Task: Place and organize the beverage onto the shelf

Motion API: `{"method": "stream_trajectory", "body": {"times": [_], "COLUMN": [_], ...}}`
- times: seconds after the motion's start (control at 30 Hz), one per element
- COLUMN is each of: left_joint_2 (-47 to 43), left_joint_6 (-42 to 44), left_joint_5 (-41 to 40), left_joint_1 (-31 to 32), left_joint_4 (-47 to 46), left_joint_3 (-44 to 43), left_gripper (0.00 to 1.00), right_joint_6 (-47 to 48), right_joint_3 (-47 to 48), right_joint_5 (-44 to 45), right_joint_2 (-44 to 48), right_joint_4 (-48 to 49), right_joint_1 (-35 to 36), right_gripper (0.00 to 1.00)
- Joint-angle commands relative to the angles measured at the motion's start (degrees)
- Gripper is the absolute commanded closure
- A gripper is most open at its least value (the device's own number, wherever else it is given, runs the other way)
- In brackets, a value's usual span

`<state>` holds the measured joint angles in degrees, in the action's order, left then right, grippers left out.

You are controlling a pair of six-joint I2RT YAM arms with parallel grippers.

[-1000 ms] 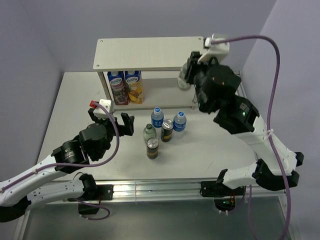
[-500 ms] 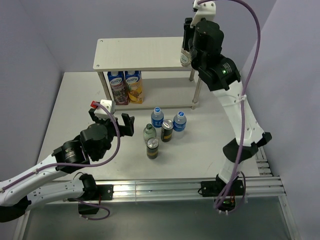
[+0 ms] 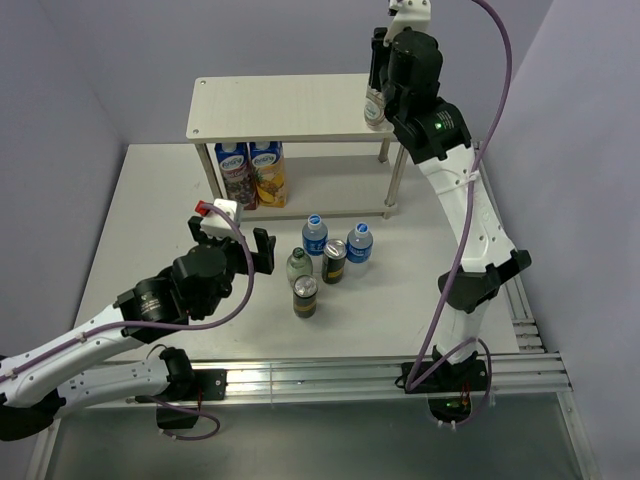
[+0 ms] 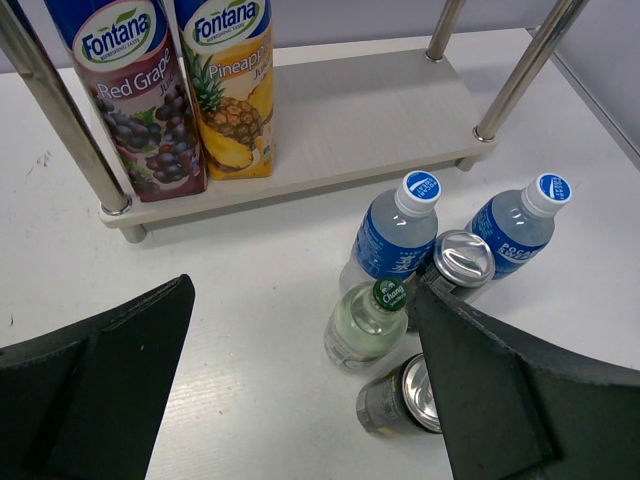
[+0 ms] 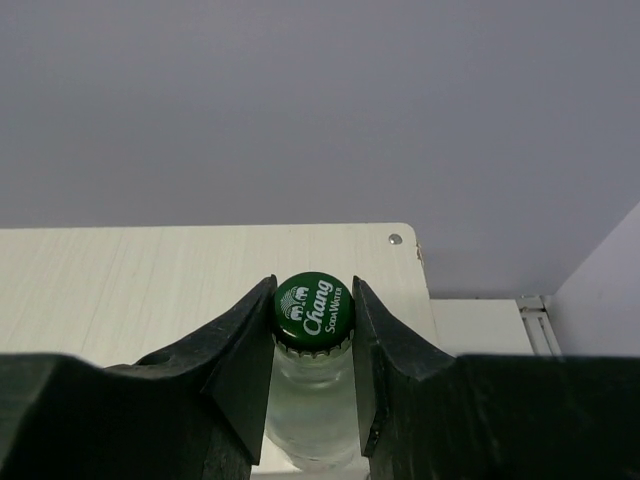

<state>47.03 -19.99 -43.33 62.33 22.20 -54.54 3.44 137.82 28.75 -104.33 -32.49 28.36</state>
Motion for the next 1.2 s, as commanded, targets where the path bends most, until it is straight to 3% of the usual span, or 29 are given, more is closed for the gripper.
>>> {"method": "stream_trajectory", "body": {"times": [0.0, 0.63, 0.77, 0.8, 0.87, 0.9, 0.97, 1.0, 1.17], "left_joint_2": [-0.09, 0.0, -0.09, 0.0, -0.18, -0.09, -0.35, -0.44, -0.53], "left_joint_6": [0.74, 0.39, 0.48, 0.48, 0.39, 0.48, 0.39, 0.39, 0.39], "left_joint_5": [0.44, -0.17, -0.26, -0.26, -0.44, -0.44, -0.53, -0.61, -0.79], "left_joint_1": [-0.19, -0.1, -0.1, -0.1, -0.1, -0.1, -0.1, -0.1, -0.1], "left_joint_4": [-0.14, 0.39, 0.3, 0.3, 0.39, 0.39, 0.48, 0.39, 0.3], "left_joint_3": [-0.12, 0.14, 0.23, 0.14, 0.23, 0.14, 0.23, 0.14, 0.23], "left_gripper": [0.01, 0.01, 0.01, 0.01, 0.01, 0.01, 0.01, 0.01, 0.01], "right_joint_6": [-0.1, 1.13, 0.43, 0.34, 0.34, 0.34, 0.42, 0.42, 0.25], "right_joint_3": [2.19, -4.66, -10.79, -11.86, -14.49, -15.12, -16.08, -16.35, -20.38], "right_joint_5": [-1.33, -0.72, -1.24, -1.33, -0.98, -0.81, -0.19, -0.19, 0.51], "right_joint_2": [-0.25, -3.86, -1.32, -0.7, 0.88, 1.32, 2.11, 2.47, 5.45], "right_joint_4": [10.34, 17.46, 19.3, 20.44, 21.32, 22.02, 22.21, 22.29, 24.04], "right_joint_1": [-1.02, -2.7, -2.52, -2.43, -2.43, -2.26, -2.08, -1.91, -1.47], "right_gripper": [1.0, 1.0, 0.76, 0.59, 0.45, 0.34, 0.27, 0.0, 0.0]}}
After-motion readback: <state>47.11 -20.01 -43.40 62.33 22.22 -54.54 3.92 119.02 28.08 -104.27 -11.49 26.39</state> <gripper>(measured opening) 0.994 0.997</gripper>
